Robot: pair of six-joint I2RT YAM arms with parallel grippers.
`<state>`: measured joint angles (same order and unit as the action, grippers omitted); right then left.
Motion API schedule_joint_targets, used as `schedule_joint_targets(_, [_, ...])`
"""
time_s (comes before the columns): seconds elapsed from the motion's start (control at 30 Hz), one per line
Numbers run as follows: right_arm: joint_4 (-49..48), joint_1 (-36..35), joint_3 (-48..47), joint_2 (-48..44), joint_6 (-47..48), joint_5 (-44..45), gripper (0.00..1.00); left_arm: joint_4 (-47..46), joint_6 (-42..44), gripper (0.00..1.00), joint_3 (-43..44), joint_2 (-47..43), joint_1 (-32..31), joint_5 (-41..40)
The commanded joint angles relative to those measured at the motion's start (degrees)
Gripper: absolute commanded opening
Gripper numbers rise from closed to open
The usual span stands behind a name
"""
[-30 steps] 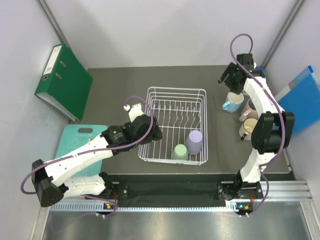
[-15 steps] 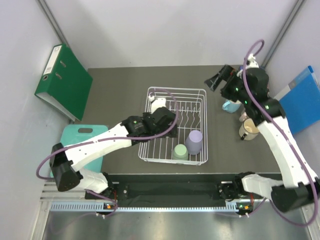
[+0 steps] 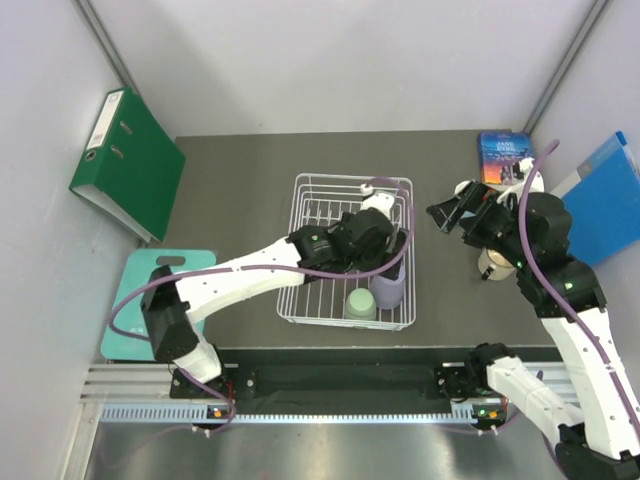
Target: Unload the cups from the dish rack
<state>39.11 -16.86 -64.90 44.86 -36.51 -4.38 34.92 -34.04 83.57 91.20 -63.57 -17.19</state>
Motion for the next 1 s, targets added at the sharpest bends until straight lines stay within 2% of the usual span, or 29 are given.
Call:
schedule_joint_targets(0.0, [1.8, -0.6, -0.2, -1.6, 1.8, -0.5, 1.0, -1.8, 3.1, 0.99, 5.9, 5.8, -1.2, 2.3])
schedule_joint_targets(0.13, [3.1, -0.6, -0.1, -2.3, 2.3, -0.8, 1.0, -0.8, 2.5, 0.99, 7.7, 9.0, -1.7, 2.2])
schedule_joint_targets(0.4, [3.2, -0.6, 1.6, -3.3, 2.8, -1.2, 1.0, -1.0, 1.1, 0.99, 6.2, 12.0, -1.8, 2.7])
schedule_joint_targets(0.53, [2.6, -0.6, 3.2, -4.0, 2.7, -1.7, 1.0, -0.3, 0.7, 0.91, 6.0, 13.6, -1.8, 2.3])
schedule_joint_targets(0.57, [2.6, -0.6, 3.6, -4.2, 2.7, -1.8, 1.0, -0.1, 0.6, 0.83, 5.8, 14.2, -1.8, 2.2])
schedule_joint_targets(0.63, [2.5, -0.6, 3.9, -4.3, 2.7, -1.9, 1.0, 0.4, 0.3, 0.77, 5.8, 14.9, -1.8, 2.6])
schedule_joint_targets(0.67, [2.5, -0.6, 4.0, -4.3, 2.6, -1.9, 1.0, 0.6, 0.2, 0.68, 5.7, 15.1, -1.8, 2.7])
schedule_joint_targets(0.73, [2.4, -0.6, 4.1, -4.3, 2.8, -1.8, 1.0, 0.6, -0.1, 0.61, 5.3, 15.2, -1.7, 2.6])
schedule_joint_targets(0.77, [2.4, -0.6, 4.0, -4.3, 2.8, -1.9, 1.0, 0.6, -0.2, 0.54, 5.2, 14.9, -1.8, 2.3])
schedule_joint_targets(0.8, [2.5, -0.6, 3.9, -4.4, 2.8, -1.8, 1.0, 0.7, -0.2, 0.42, 5.2, 14.7, -1.7, 1.9])
schedule_joint_targets(0.87, [2.5, -0.6, 3.5, -4.3, 3.0, -1.8, 1.0, 1.1, -0.3, 0.29, 5.4, 13.8, -1.8, 0.5])
schedule_joint_targets(0.9, [2.5, -0.7, 3.2, -4.4, 3.1, -1.7, 1.0, 1.6, -0.2, 0.17, 6.0, 13.4, -1.8, -0.1])
schedule_joint_targets(0.97, [2.4, -0.6, 2.2, -4.3, 3.5, -1.6, 1.0, 3.9, 0.0, 0.06, 7.2, 12.3, -1.8, -2.0])
